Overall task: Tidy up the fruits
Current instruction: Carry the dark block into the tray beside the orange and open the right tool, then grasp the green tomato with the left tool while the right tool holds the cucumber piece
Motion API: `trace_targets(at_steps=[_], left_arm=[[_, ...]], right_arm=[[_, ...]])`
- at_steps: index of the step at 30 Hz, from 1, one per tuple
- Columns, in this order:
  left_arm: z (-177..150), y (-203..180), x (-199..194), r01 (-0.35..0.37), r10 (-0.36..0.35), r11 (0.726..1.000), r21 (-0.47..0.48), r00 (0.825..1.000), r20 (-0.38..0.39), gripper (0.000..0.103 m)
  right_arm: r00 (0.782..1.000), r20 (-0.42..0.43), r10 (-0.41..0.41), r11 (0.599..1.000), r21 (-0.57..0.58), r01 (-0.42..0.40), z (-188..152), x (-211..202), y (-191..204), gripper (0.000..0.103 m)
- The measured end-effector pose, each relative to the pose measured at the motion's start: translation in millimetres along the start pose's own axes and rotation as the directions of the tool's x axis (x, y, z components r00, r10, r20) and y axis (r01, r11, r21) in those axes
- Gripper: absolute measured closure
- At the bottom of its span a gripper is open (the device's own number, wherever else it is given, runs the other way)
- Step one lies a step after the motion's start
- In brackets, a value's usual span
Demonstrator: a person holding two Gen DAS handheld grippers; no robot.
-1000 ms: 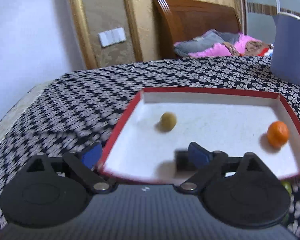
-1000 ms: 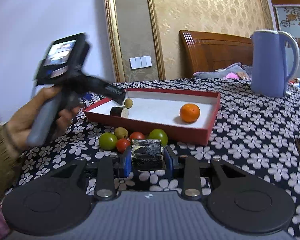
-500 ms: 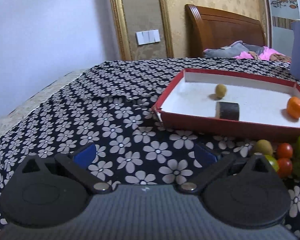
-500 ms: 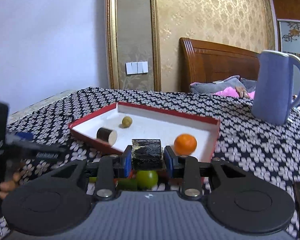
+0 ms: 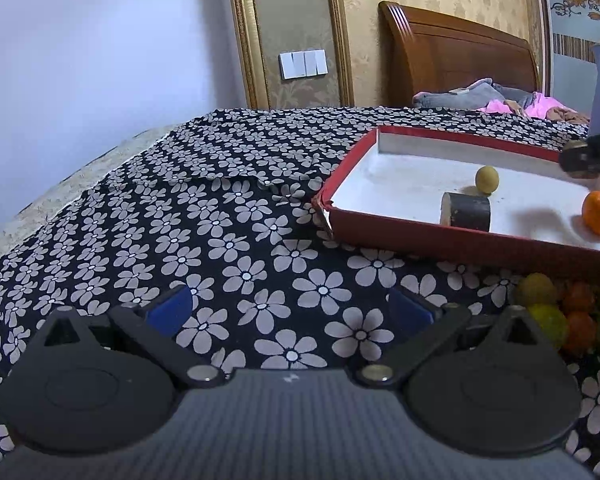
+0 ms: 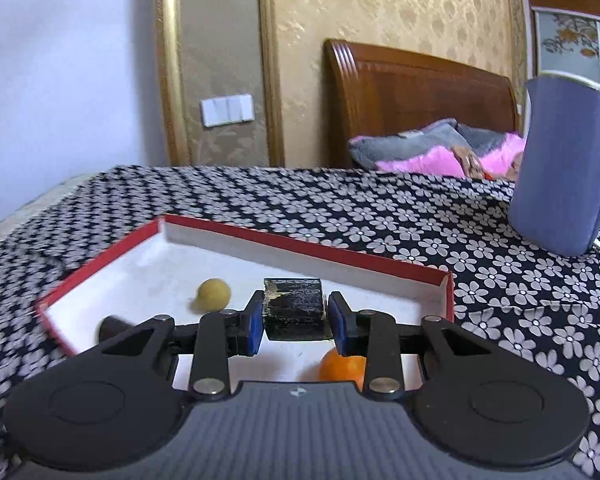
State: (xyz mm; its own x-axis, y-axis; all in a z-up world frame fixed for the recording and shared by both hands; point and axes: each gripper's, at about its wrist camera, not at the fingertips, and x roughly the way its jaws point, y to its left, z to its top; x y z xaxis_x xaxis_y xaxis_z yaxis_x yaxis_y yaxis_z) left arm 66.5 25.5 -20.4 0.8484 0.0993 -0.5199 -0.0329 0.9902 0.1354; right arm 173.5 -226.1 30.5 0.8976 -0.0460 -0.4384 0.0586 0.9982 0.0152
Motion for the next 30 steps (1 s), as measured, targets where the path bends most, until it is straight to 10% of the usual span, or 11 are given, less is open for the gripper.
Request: trace_targets(at_steps=[6, 17, 30], left_arm=[[0.6, -0.5, -0.3, 0.009, -0.009, 1.000, -0.005, 1.000, -0.006, 0.000], [0.8, 0.5, -0.1, 0.038, -0.039, 0.999, -0.024, 0.999, -0.016, 0.000], [1.4, 6.1, 1.0, 0.055, -0.058, 0.996, -0.068, 0.998, -0.038, 0.000]], right_arm=[[0.997, -0.052, -0.051, 0.999, 0.006, 0.051, 3.0, 27.5, 1.6, 0.069], [0.997, 0.070, 0.029, 0.999, 0.018, -0.030, -38.9, -78.5, -17.6, 0.067], [0.984, -0.030, 0.174, 0.977, -0.121, -0.176, -98.7, -113.3, 22.0, 0.067]])
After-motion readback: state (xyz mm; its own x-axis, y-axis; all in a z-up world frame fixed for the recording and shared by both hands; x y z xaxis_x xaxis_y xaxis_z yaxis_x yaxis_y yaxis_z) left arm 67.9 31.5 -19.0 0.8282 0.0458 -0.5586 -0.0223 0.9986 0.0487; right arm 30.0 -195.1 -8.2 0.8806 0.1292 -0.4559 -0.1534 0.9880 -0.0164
